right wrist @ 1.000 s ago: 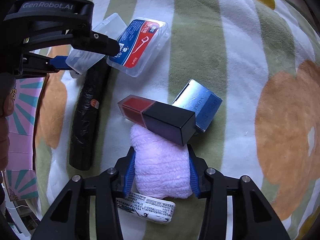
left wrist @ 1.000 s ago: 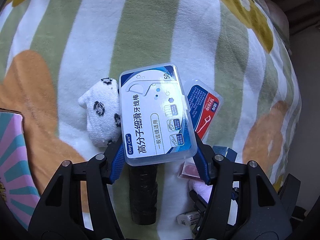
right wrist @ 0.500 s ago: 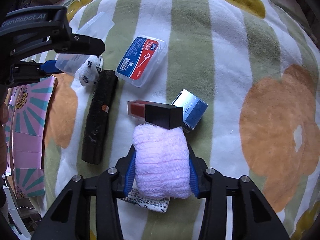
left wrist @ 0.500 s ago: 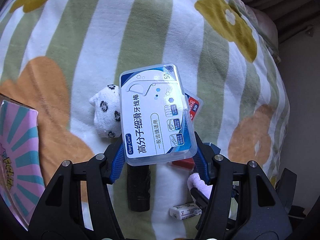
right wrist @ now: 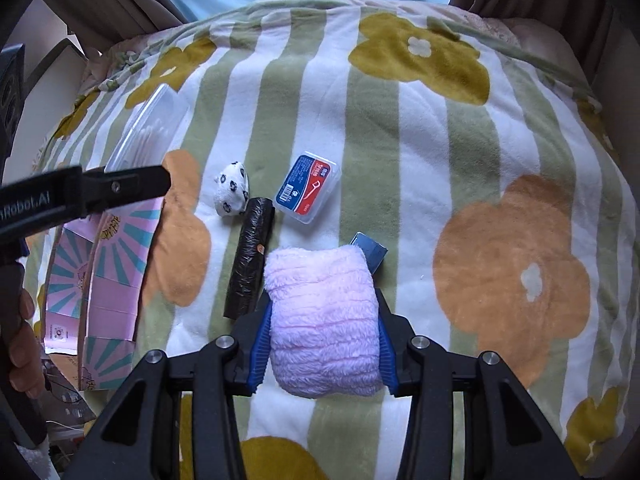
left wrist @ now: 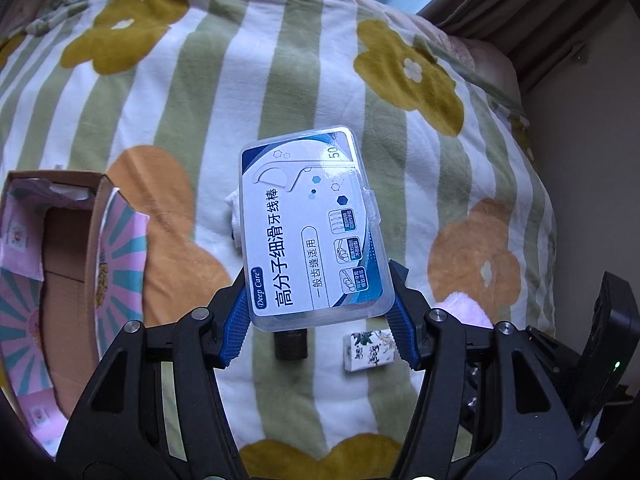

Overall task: Organize objects
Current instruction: 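Close the left tool on the white floss case while the right tool grips the pink towel, then carry the floss case and pink towel into the box and release both, then lift both open tools out of the box back over the items, then lower the left tool onto the spotted sock while the right tool grips the red-black lipstick, then lift the spotted sock with the left tool while the right tool lifts the lipstick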

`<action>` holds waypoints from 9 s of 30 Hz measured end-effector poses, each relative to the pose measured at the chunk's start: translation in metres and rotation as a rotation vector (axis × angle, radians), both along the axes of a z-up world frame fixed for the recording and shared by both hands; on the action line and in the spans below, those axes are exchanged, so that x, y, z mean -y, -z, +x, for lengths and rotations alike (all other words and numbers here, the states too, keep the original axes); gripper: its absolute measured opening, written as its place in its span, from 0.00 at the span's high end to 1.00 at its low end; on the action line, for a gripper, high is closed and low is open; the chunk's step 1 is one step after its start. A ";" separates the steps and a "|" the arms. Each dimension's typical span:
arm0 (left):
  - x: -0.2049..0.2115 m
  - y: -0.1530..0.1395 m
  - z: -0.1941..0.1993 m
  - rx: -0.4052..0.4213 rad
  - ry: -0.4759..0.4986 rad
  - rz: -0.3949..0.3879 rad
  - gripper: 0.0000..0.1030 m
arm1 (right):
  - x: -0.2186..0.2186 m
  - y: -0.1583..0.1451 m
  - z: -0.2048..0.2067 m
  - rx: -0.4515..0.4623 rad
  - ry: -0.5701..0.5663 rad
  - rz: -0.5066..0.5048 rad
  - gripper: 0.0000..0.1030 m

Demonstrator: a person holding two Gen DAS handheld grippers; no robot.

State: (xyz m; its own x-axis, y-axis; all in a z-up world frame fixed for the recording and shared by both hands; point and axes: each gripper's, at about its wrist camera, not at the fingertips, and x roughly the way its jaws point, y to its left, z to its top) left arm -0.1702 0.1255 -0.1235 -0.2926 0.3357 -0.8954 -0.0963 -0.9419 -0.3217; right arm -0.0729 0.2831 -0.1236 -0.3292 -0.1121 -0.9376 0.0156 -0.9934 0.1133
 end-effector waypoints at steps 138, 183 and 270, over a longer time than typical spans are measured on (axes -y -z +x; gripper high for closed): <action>0.177 -0.090 0.164 -0.126 -0.139 -0.189 0.00 | 0.144 -0.117 0.009 -0.116 -0.140 -0.017 0.00; 0.028 0.000 0.001 -0.013 0.070 -0.138 0.00 | -0.007 0.031 -0.014 0.033 0.331 -0.088 0.00; 0.074 -0.044 0.098 -0.039 0.039 -0.125 0.68 | 0.053 -0.078 0.050 -0.057 0.148 0.041 0.23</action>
